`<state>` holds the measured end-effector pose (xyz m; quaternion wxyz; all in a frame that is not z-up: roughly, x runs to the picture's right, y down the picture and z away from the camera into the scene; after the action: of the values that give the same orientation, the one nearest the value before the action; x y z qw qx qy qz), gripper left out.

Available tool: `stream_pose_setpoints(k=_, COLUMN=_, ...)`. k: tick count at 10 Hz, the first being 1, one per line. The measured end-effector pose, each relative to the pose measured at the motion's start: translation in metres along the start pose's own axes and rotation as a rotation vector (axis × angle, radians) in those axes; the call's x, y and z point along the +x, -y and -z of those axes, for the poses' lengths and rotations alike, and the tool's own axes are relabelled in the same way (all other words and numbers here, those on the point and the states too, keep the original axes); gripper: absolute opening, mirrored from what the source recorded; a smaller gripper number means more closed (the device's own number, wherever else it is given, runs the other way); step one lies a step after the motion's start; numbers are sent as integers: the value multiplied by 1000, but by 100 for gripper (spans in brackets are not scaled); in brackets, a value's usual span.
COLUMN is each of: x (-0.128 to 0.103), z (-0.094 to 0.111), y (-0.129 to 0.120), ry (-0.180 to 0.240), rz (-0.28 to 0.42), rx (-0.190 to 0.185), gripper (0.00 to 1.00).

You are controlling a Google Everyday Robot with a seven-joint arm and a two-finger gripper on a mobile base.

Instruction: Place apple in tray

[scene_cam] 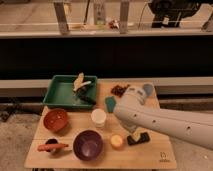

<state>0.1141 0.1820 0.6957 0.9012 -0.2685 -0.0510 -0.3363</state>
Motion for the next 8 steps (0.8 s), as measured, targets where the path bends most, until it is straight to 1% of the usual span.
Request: stream_pose_setpoints(k=8, x=-8, z=-15, y=6, ry=39, rz=30, rx=14, gripper=80)
